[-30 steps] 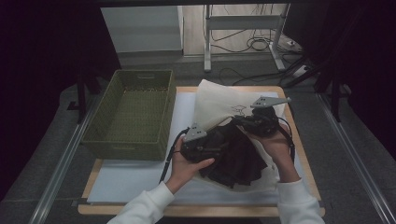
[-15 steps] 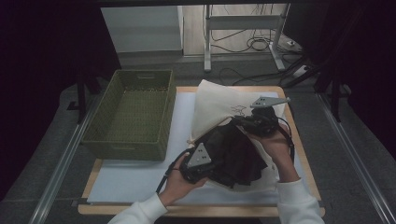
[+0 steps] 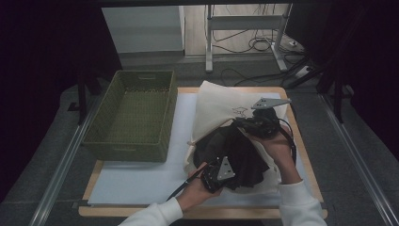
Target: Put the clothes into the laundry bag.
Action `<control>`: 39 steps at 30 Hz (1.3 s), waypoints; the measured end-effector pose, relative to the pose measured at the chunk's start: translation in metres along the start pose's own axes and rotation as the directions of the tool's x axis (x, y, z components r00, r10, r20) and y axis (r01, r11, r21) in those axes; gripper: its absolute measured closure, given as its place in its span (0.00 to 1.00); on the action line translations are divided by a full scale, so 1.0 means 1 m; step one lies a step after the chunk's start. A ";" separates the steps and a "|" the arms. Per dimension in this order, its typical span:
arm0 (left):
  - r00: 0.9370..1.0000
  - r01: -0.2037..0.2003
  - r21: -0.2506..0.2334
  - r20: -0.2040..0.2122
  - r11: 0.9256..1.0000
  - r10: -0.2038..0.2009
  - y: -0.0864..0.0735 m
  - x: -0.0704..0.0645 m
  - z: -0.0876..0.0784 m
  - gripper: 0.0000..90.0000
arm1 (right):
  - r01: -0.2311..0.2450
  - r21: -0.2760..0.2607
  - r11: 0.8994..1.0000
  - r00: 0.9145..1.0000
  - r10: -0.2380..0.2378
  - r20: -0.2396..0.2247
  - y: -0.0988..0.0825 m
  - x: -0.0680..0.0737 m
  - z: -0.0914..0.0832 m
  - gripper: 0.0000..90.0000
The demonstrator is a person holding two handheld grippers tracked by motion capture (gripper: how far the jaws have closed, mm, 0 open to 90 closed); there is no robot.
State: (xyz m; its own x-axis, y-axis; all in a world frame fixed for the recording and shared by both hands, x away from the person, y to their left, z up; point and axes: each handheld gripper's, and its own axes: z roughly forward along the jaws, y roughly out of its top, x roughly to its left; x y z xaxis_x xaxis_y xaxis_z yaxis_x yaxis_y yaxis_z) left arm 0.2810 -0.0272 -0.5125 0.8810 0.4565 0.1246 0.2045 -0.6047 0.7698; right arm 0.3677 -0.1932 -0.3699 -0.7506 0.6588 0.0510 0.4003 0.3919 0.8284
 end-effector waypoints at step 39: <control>0.978 0.169 -0.060 -0.109 0.984 -0.175 0.018 0.035 0.028 1.00 | 0.005 0.000 1.000 1.000 -0.005 -0.022 0.000 0.001 0.000 0.98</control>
State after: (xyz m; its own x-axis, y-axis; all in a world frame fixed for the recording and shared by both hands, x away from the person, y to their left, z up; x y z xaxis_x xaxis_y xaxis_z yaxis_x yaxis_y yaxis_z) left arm 0.3278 -0.0407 -0.5119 0.7796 0.6238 0.0555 0.3249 -0.4786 0.8157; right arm 0.3672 -0.1925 -0.3700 -0.7639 0.6427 0.0588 0.3963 0.3952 0.8287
